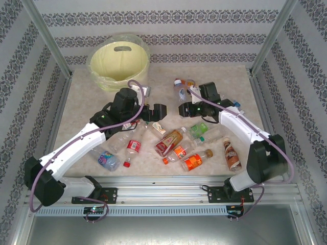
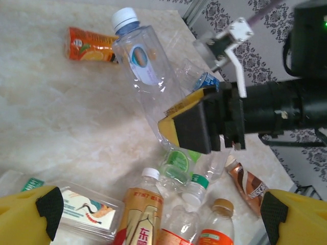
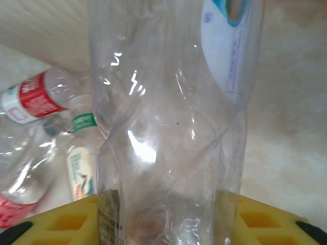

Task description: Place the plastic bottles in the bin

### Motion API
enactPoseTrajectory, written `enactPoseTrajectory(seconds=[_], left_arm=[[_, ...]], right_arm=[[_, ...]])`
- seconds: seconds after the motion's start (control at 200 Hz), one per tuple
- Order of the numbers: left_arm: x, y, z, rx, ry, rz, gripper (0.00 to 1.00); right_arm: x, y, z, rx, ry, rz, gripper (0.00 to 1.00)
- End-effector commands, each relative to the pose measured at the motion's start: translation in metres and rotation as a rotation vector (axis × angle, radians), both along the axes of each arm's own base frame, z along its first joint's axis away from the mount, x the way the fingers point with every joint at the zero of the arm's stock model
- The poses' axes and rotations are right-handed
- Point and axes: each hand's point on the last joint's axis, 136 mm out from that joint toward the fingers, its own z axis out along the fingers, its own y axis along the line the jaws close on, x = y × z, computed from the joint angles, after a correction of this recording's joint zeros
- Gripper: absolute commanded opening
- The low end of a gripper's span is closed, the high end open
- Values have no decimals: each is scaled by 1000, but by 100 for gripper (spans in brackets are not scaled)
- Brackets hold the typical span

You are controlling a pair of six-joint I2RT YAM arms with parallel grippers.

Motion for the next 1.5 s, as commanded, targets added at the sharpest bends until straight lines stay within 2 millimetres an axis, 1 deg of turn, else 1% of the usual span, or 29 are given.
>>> enactPoseTrajectory(seconds=[0.0, 0.135, 0.27, 0.425, 0.575, 0.699, 0.869, 1.094, 1.314, 1.389, 1.424, 1.494], left_arm=[[6, -22, 21, -126, 28, -12, 100], [15, -34, 17, -160, 41, -27, 100], [23, -41, 19, -193, 48, -21, 99], [29, -50, 28, -260, 38, -32, 98], [37, -54, 30, -309, 36, -23, 96], [42, -61, 29, -343, 51, -38, 95], [45, -67, 29, -370, 51, -51, 85], [41, -68, 35, -381, 48, -69, 63], [38, -64, 41, -372, 34, -69, 55], [37, -63, 44, -367, 26, -72, 50], [36, -62, 46, -364, 23, -71, 49], [36, -60, 50, -354, 20, -66, 48]], right_arm=[[-18, 23, 34, 143, -52, 56, 47], [-41, 34, 49, 180, -68, 108, 48], [-58, 39, 62, 228, -86, 138, 48], [-75, 43, 67, 279, -77, 172, 48], [-90, 43, 73, 307, -75, 209, 48], [-100, 45, 78, 335, -72, 241, 48], [-105, 46, 79, 345, -67, 253, 49], [-102, 46, 72, 334, -59, 241, 50], [-98, 46, 71, 323, -65, 225, 51], [-98, 46, 73, 324, -72, 221, 56], [-98, 45, 74, 326, -76, 218, 59], [-98, 44, 79, 331, -89, 212, 66]])
